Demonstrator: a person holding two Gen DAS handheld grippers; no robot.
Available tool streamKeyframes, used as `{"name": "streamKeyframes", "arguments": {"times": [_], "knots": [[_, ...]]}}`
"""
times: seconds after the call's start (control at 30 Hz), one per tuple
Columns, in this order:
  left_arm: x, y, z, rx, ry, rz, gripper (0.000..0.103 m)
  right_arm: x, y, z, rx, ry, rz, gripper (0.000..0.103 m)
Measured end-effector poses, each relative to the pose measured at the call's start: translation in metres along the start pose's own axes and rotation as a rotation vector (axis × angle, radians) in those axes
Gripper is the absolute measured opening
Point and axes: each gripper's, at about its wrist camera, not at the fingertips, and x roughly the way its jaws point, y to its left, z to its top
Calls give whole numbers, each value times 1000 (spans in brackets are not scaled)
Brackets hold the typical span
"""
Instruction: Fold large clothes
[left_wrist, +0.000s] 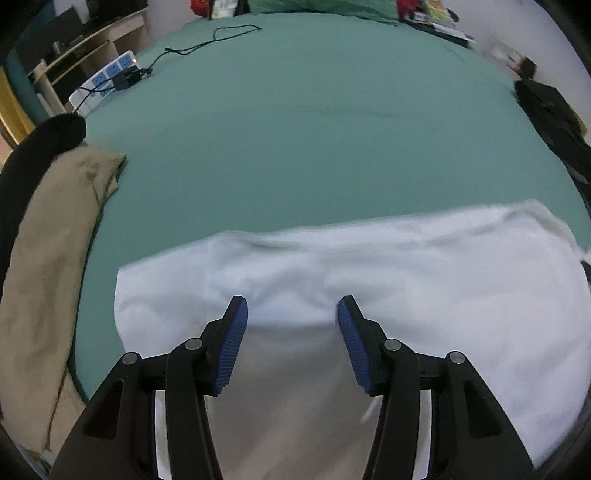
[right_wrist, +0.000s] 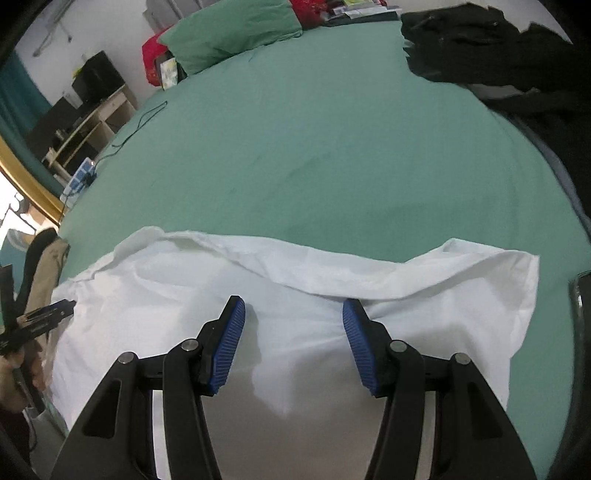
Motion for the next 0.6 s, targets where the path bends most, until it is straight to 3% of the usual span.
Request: {"name": "streamKeyframes", "arguments": {"times": [0.13, 0.23, 0.3, 0.4, 0.47, 0.53, 0.6], "knots": [[9, -7, 18, 28, -36, 53, 54, 6, 4, 7, -43, 0, -41, 58], [14, -4, 25, 1, -67, 75, 55, 14, 15, 17, -112, 14, -63, 72], [10, -5, 26, -18, -93, 79, 55, 19, 20, 22, -158, 21, -78, 75], [-2, -17, 25, -7, -128, -24, 55, 30, 27, 35, -218, 42, -117, 75], [-6, -34, 26, 64, -133, -57, 55, 35, 26, 43, -256, 47, -134, 75], [-6, -48, 26, 106, -112, -67, 55, 36, 22, 50, -256, 30, -167, 75], [-4, -65, 26, 127, -78, -131, 55, 32, 17, 53, -228, -7, -191, 75]]}}
